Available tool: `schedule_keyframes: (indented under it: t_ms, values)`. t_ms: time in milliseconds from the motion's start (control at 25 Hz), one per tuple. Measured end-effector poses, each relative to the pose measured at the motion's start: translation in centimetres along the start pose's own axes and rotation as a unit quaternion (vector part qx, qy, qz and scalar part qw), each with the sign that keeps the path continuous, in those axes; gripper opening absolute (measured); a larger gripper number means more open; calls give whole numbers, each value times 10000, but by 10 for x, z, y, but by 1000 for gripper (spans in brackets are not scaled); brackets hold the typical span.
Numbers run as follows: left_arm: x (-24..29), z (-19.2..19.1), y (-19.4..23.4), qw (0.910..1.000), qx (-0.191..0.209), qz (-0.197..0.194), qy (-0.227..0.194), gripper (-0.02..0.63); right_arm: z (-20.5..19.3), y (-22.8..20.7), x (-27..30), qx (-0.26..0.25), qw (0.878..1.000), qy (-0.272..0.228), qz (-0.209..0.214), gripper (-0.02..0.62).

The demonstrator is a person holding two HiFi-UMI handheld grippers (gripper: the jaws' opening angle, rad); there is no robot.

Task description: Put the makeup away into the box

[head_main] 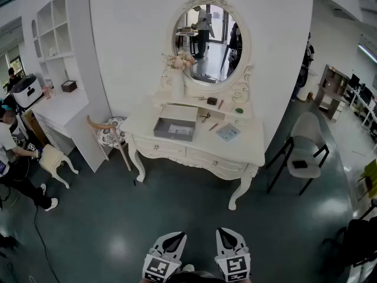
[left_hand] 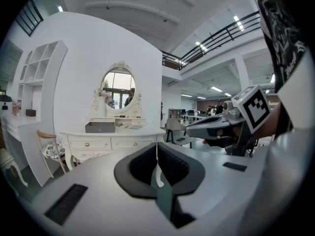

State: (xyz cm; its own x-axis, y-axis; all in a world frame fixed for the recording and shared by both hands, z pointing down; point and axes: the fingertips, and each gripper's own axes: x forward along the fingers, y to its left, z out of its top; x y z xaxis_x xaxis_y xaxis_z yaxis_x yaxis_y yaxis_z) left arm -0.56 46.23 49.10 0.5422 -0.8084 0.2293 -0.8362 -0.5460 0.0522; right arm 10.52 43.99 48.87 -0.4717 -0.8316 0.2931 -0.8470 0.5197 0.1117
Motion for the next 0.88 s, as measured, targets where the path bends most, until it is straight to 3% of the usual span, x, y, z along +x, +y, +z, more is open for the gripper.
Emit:
schedule_keyframes:
  t_ms: [240,880]
  values:
    - [1,3,9,9999,72,89,-27,21,-1,1,6,43,9998,51,200,9]
    - [13,2,40,9999,103,64,-20,21,6,-16,25,105,9999,-32,-97,9]
